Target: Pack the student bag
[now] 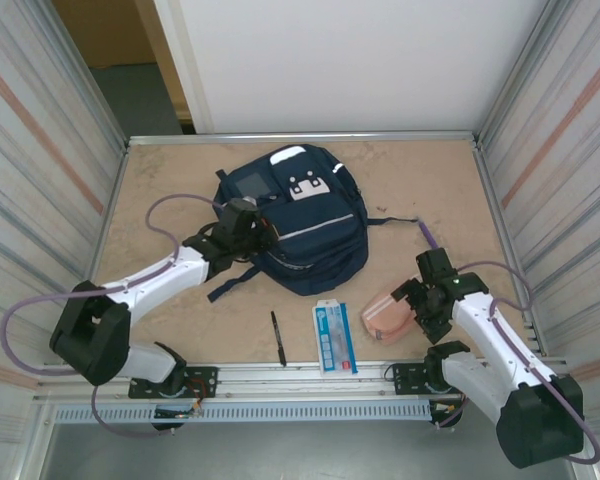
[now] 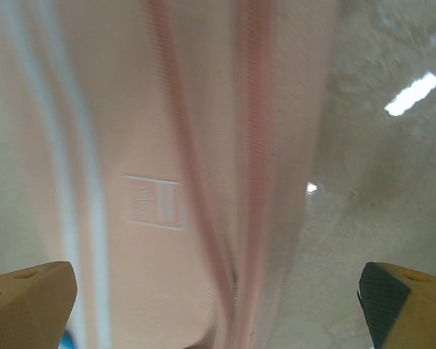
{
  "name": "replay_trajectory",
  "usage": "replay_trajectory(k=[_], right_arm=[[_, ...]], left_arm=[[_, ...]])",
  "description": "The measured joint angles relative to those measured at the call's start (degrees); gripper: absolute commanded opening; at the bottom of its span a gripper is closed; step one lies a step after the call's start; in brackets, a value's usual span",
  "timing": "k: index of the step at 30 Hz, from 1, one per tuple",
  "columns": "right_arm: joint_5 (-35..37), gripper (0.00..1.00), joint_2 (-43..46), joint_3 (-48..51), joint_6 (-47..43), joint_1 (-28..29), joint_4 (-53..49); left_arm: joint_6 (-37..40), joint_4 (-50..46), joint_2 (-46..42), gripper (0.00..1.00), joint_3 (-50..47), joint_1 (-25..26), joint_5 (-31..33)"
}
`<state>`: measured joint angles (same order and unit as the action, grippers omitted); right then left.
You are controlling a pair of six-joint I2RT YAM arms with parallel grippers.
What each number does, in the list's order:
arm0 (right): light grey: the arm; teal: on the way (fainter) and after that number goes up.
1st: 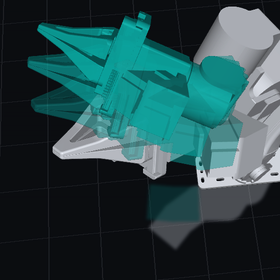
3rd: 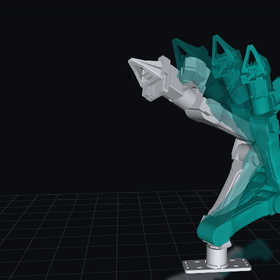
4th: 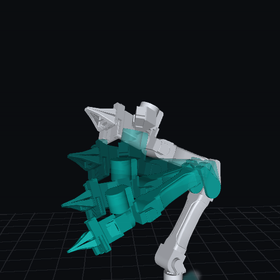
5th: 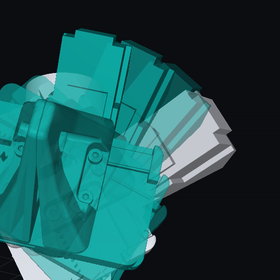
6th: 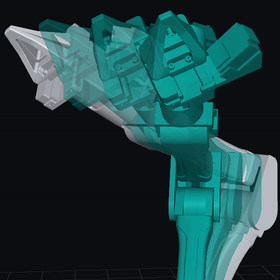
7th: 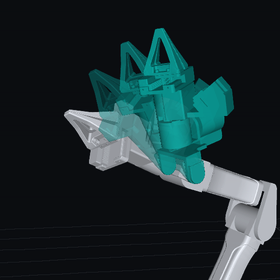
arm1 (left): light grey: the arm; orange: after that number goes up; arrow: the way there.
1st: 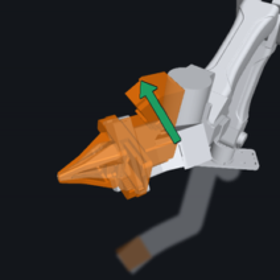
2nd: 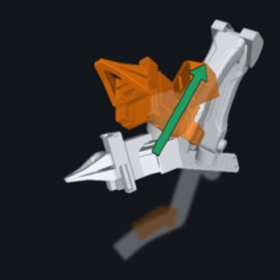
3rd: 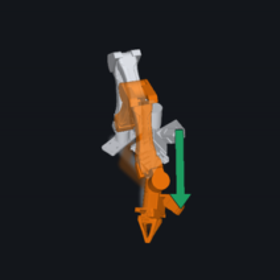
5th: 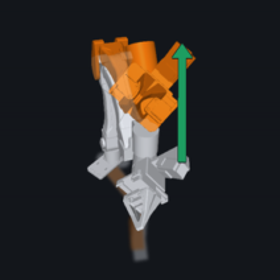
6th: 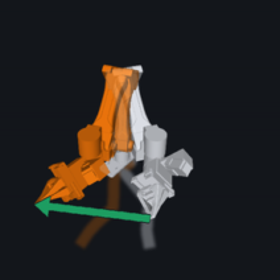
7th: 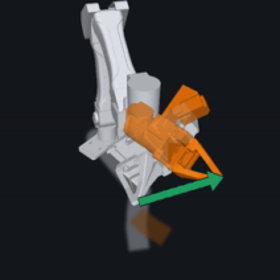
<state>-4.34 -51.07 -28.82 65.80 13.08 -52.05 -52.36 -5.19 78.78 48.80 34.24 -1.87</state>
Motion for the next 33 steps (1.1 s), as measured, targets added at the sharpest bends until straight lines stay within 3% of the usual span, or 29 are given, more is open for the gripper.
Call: replay_trajectory(k=[4,10,14,23,27,30,33], right_arm=[[-1.2,0.65,-0.5,2.3,1.3,-0.1,1.5],[-3.9,0.16,-0.1,4.3,3.2,-0.1,7.7],[-6.4,0.00,-1.2,4.8,4.4,0.2,9.9],[-7.5,0.00,0.9,-3.0,4.4,4.3,8.1],[-7.7,0.00,1.4,-10.2,4.4,6.5,7.5],[-7.7,0.00,1.4,-13.9,4.4,7.2,7.4],[-7.4,0.00,0.9,-16.6,4.1,7.3,7.1]], left_arm=[[-1.5,1.7,-4.0,0.00,-2.3,-0.7,0.4],[-3.8,2.7,-8.3,0.00,-4.9,-0.7,0.5],[-5.0,2.4,-11.9,0.00,-7.1,-0.7,1.8],[-5.6,2.2,-15.5,0.02,-10.2,-0.7,3.5],[-1.8,1.5,-15.5,0.98,-10.1,-0.5,3.7],[9.3,-2.5,-15.1,0.99,-7.7,1.7,5.3],[24.0,-6.5,-13.0,0.99,-3.1,7.5,7.6]])
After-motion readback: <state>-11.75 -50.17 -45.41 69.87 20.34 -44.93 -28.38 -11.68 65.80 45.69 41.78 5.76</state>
